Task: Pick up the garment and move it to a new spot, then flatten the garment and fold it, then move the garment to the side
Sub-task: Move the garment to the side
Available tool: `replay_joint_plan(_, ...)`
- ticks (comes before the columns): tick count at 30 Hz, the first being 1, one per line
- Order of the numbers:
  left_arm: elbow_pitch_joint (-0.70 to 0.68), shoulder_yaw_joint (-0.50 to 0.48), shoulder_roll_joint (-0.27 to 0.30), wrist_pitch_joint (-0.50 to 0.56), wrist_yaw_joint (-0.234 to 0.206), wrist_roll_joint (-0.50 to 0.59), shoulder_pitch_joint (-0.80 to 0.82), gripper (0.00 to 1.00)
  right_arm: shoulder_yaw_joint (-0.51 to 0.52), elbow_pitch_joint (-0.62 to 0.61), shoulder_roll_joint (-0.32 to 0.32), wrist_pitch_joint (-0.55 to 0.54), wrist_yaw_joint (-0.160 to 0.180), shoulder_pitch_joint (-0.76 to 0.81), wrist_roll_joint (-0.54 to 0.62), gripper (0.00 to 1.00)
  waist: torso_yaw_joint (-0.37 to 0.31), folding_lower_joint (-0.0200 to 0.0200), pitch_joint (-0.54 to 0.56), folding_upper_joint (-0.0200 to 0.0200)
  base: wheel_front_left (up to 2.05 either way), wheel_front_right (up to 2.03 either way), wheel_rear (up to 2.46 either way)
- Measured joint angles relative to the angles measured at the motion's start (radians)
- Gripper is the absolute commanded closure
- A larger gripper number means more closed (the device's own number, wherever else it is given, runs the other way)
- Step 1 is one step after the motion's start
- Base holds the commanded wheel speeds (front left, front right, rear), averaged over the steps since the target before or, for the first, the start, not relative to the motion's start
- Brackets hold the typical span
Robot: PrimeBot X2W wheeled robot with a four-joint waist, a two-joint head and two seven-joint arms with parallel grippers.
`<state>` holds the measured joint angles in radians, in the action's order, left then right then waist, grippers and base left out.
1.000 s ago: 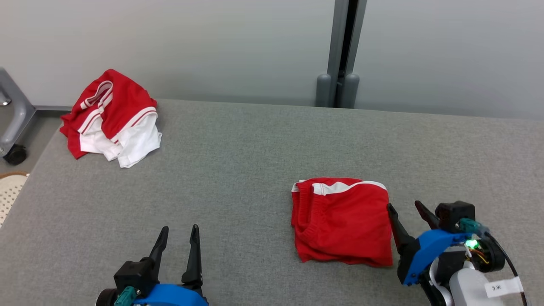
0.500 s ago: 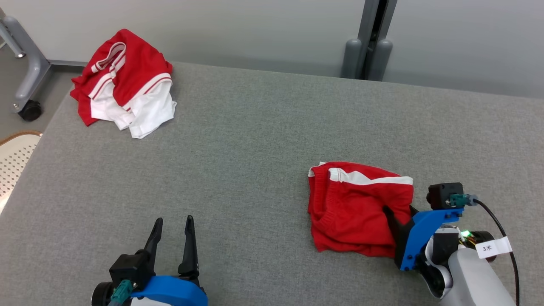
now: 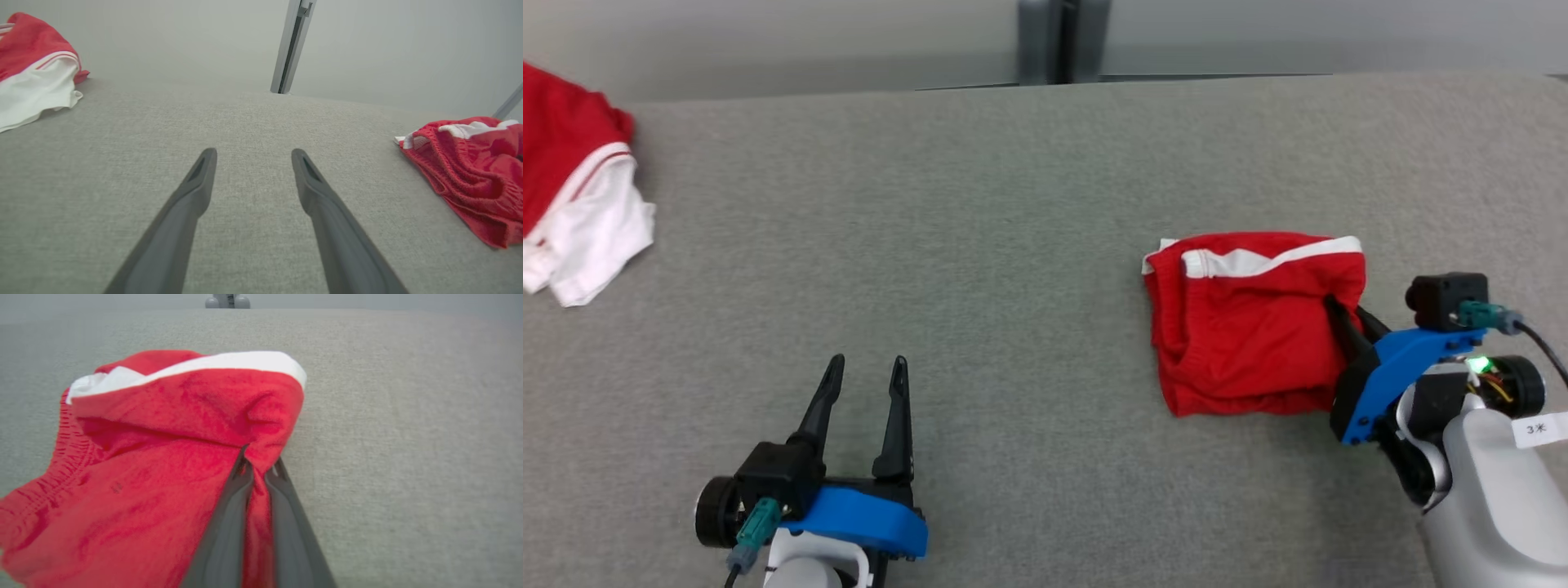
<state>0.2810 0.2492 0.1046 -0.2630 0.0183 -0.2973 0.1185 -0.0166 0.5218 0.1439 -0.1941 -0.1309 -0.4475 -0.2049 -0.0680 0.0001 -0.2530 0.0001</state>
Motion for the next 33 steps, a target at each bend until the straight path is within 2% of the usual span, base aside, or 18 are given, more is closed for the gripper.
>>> replay_joint_plan(6,-0.054,0.023,0.031,0.024,0.005,0.028,0.05,0.0,0.054,-0.044,0.033,0.008,0.0,-0.011,-0.018,1.0,-0.156,0.0001,-0.071,0.0,0.0,0.0,0.0)
replay_joint_plan(13,-0.093,0.044,0.05,0.064,0.009,0.047,0.086,0.0,0.08,-0.042,0.039,0.039,0.0,-0.012,-0.006,1.0,-0.218,0.0001,-0.111,0.0,0.0,0.0,0.0)
replay_joint_plan(17,-0.11,0.051,0.058,0.081,0.008,0.053,0.089,0.0,0.086,-0.017,0.048,0.056,0.0,-0.023,0.023,1.0,-0.218,0.0,-0.127,0.0,0.0,0.0,0.0)
replay_joint_plan(22,-0.125,0.055,0.073,0.096,0.004,0.056,0.089,0.0,0.081,0.035,0.084,0.063,0.0,-0.114,0.042,1.0,-0.188,0.0,-0.142,0.0,0.0,0.0,0.0)
replay_joint_plan(33,-0.159,0.061,0.079,0.103,-0.009,0.06,0.091,0.0,0.198,0.168,0.265,0.053,0.0,-0.273,0.153,1.0,-0.067,0.0,-0.185,0.0,0.0,0.0,0.0)
